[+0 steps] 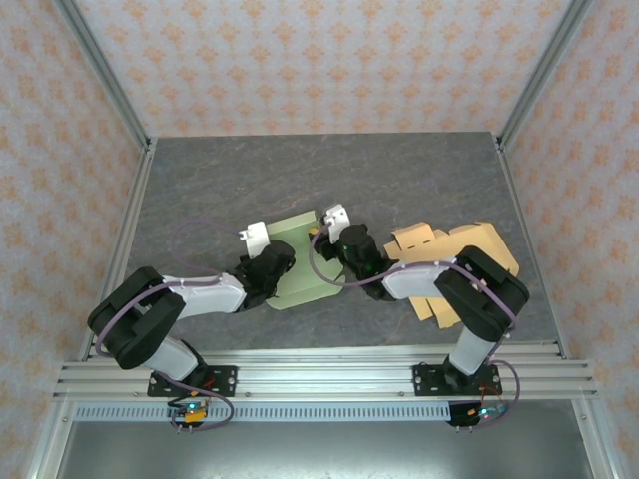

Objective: Fold the paper box

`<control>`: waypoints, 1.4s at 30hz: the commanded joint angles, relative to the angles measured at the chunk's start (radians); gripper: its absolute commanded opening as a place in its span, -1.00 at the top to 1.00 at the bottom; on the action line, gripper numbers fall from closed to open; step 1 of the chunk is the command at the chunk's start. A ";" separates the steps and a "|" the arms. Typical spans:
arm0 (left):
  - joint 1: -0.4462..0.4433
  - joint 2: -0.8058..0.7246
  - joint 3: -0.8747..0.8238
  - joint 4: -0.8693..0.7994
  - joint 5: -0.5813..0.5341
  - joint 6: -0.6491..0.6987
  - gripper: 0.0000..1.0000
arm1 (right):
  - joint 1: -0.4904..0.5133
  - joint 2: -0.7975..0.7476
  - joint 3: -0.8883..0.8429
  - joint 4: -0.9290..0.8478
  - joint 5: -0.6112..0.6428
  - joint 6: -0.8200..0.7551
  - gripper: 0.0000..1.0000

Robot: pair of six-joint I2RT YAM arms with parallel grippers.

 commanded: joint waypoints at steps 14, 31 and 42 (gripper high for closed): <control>0.000 0.004 0.064 -0.050 0.018 -0.042 1.00 | 0.050 0.179 0.121 0.047 0.406 0.015 0.77; 0.003 0.019 0.078 -0.070 0.011 -0.044 1.00 | -0.027 -0.103 -0.075 0.060 -0.131 0.028 0.03; 0.001 0.016 0.057 -0.011 0.077 -0.006 1.00 | -0.279 -0.148 -0.017 -0.127 -0.827 0.013 -0.12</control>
